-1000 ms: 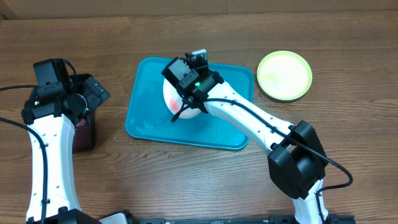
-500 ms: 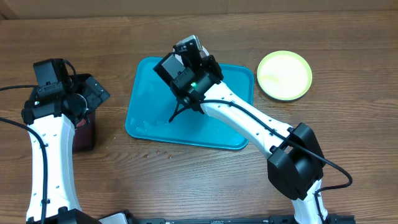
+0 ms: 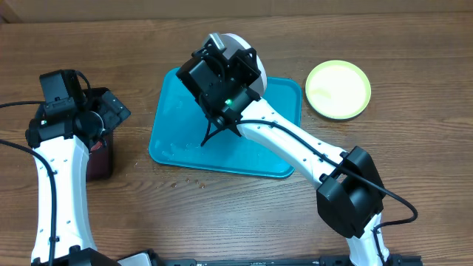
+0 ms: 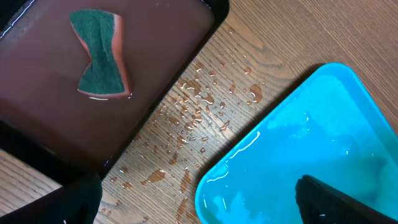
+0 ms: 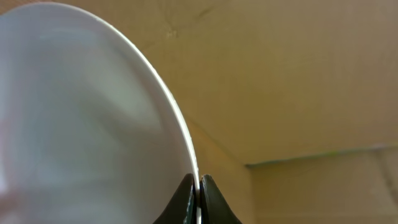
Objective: Clean dirty plates on tray and stack at the side
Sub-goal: 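Lift the white plate off the teal tray with the right gripper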
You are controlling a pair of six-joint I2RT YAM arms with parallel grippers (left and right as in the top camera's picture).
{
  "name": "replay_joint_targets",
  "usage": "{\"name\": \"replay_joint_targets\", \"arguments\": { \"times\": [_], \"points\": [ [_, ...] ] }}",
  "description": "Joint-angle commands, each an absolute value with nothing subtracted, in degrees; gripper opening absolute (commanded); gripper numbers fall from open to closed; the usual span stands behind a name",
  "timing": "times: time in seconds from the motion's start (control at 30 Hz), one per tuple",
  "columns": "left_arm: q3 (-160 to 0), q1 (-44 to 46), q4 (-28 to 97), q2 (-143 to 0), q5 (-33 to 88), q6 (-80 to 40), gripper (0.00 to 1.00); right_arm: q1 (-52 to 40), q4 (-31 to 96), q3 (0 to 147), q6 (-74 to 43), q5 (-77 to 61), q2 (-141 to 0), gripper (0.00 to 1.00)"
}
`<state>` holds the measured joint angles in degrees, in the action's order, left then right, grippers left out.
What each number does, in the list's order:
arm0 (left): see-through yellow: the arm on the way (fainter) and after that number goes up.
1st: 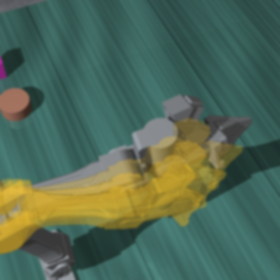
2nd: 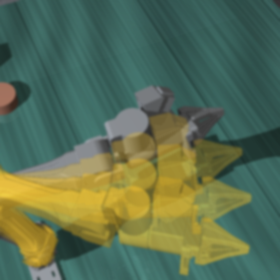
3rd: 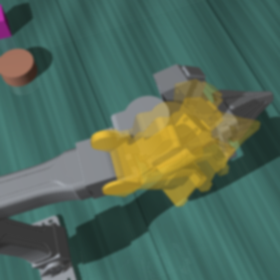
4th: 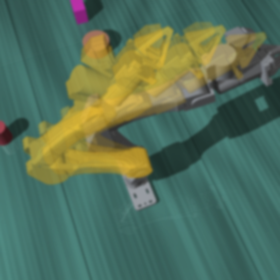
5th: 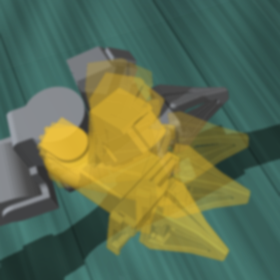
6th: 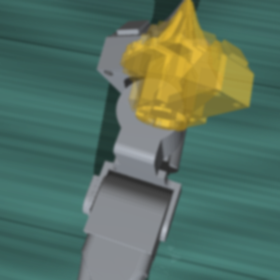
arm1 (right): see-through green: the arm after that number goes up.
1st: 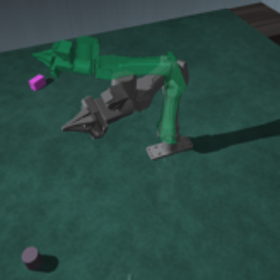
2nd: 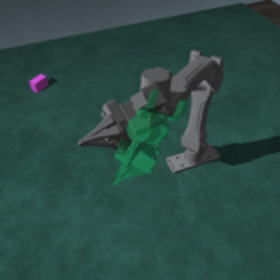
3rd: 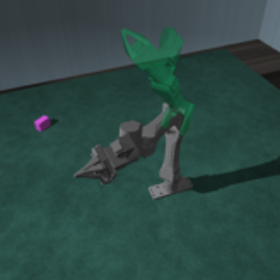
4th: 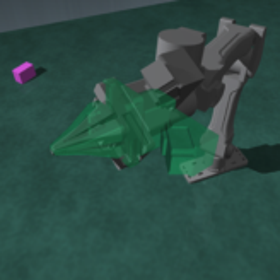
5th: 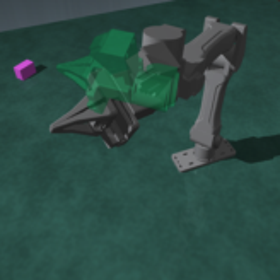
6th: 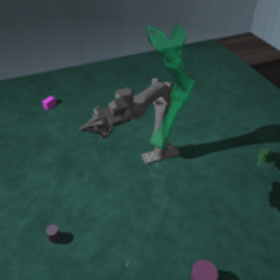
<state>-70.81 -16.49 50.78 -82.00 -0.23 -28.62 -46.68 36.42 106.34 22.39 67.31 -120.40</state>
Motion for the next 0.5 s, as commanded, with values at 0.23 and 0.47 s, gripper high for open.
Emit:
{"name": "replay_joint_targets", "arguments": {
  "times": [0.23,0.47],
  "points": [
    [-70.22,-16.47,50.72,-82.43,-0.38,-29.43,1.0,-49.91,30.2,108.16,37.74,73.87,-120.22,0.04],
    [-70.22,-16.47,50.72,-82.43,-0.36,-29.43,1.0,-47.42,34.09,107.96,20.14,66.13,-120.22,0.04]
  ]
}}
